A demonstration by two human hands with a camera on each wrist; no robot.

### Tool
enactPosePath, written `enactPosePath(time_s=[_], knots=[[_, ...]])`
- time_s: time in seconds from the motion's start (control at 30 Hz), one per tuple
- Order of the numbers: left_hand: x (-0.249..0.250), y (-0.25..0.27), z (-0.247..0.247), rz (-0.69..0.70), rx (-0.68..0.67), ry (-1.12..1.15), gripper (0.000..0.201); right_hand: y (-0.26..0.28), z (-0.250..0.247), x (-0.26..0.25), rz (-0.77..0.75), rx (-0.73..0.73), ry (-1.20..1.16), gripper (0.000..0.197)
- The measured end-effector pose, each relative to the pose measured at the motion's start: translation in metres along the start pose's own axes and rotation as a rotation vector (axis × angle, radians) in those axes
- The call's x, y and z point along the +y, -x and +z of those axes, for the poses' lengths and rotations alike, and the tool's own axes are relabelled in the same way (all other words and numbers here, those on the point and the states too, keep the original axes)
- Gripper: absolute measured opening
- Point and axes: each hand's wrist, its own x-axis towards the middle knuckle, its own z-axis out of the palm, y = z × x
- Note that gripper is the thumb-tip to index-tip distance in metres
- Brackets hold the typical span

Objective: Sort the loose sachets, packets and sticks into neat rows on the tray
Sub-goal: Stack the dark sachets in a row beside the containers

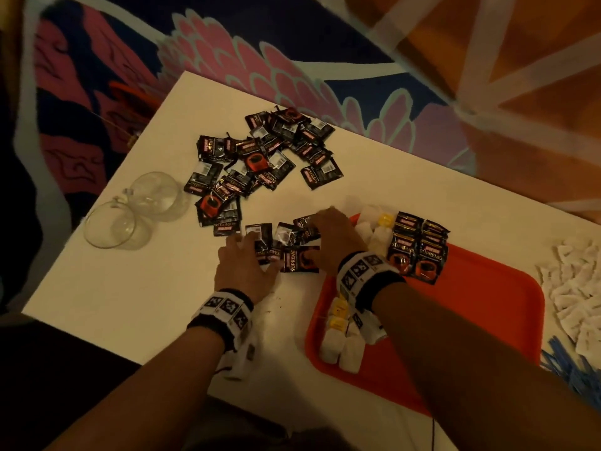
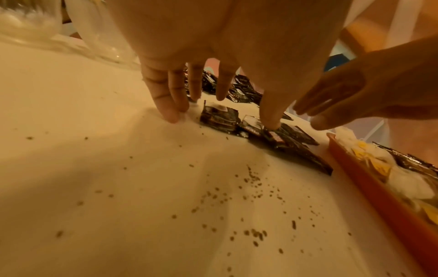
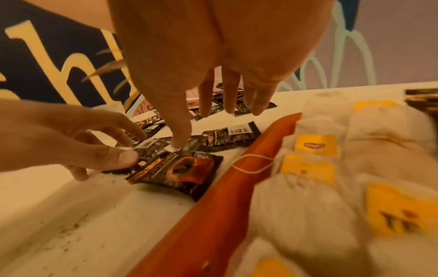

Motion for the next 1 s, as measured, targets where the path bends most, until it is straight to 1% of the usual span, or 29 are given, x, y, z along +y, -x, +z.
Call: enactPosePath(time_s=[0.07, 0.13, 0.2, 0.27, 0.33, 0.4, 0.43, 0.53, 0.63, 0.7, 0.8, 0.9, 1.0], knots=[[0.008, -0.004, 0.001, -0.026, -0.039, -0.005, 0.083, -0.012, 0.002, -0.006, -0.010, -0.082, 0.152, 0.074], [0.018, -0.009, 0.003, -0.017, -0.055, 0.015, 0.081, -0.019, 0.006, -0.011, -0.009, -0.130, 0.199, 0.076], [0.025, -0.014, 0.006, 0.015, -0.068, 0.043, 0.077, -0.018, 0.011, -0.018, -0.006, -0.131, 0.206, 0.071], [0.028, -0.018, 0.010, 0.038, -0.067, 0.091, 0.073, -0.014, 0.015, -0.024, -0.001, -0.105, 0.184, 0.061], [0.028, -0.023, 0.011, 0.027, -0.095, 0.157, 0.074, -0.007, 0.019, -0.025, 0.012, -0.080, 0.122, 0.053], [0.027, -0.026, 0.012, 0.002, -0.126, 0.177, 0.075, 0.000, 0.022, -0.025, 0.047, -0.061, 0.006, 0.048], [0.026, -0.028, 0.012, -0.001, -0.137, 0.164, 0.072, 0.002, 0.024, -0.027, 0.068, -0.054, -0.058, 0.046], [0.028, -0.029, 0.011, 0.029, -0.170, 0.143, 0.052, 0.001, 0.034, -0.031, 0.141, -0.010, -0.223, 0.037], [0.028, -0.027, 0.009, 0.066, -0.196, 0.156, 0.044, 0.002, 0.037, -0.033, 0.214, 0.014, -0.421, 0.038], [0.029, -0.024, 0.007, 0.082, -0.197, 0.130, 0.043, 0.005, 0.037, -0.031, 0.219, 0.022, -0.513, 0.041], [0.029, -0.021, 0.008, 0.077, -0.218, 0.093, 0.044, 0.008, 0.041, -0.028, 0.202, 0.024, -0.534, 0.039], [0.026, -0.018, 0.007, 0.076, -0.219, 0.107, 0.036, 0.009, 0.043, -0.029, 0.187, 0.037, -0.566, 0.041], [0.026, -0.017, -0.004, 0.103, -0.278, 0.186, 0.030, 0.010, 0.041, -0.029, 0.149, 0.066, -0.478, 0.042]])
